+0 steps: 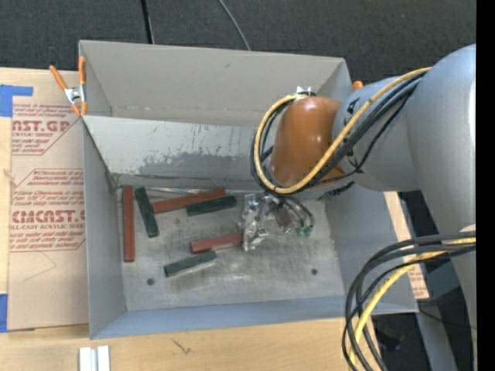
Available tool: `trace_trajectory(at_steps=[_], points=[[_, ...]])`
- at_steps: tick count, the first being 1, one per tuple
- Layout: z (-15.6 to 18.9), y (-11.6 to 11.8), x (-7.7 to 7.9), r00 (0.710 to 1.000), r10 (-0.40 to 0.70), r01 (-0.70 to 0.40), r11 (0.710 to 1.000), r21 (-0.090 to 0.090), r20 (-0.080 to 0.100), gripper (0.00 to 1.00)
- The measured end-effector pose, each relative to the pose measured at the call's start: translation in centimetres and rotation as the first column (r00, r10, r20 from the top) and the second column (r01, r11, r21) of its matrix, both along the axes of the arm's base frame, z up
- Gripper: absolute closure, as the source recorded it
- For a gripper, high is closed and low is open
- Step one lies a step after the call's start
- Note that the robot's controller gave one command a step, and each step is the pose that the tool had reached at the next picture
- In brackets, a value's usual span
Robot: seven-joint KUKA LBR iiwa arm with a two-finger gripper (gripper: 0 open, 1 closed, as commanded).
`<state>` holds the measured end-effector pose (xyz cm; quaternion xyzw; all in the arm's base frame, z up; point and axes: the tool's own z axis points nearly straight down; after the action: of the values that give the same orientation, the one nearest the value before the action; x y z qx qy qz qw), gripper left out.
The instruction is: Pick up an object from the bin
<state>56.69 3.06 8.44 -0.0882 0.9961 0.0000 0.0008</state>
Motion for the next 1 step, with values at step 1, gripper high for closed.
trace_trajectory(at_steps=[1], points=[[1.05,0.02,-0.08,1.0,0.0,0.0,1.0,0.0,-0.002,1.0]])
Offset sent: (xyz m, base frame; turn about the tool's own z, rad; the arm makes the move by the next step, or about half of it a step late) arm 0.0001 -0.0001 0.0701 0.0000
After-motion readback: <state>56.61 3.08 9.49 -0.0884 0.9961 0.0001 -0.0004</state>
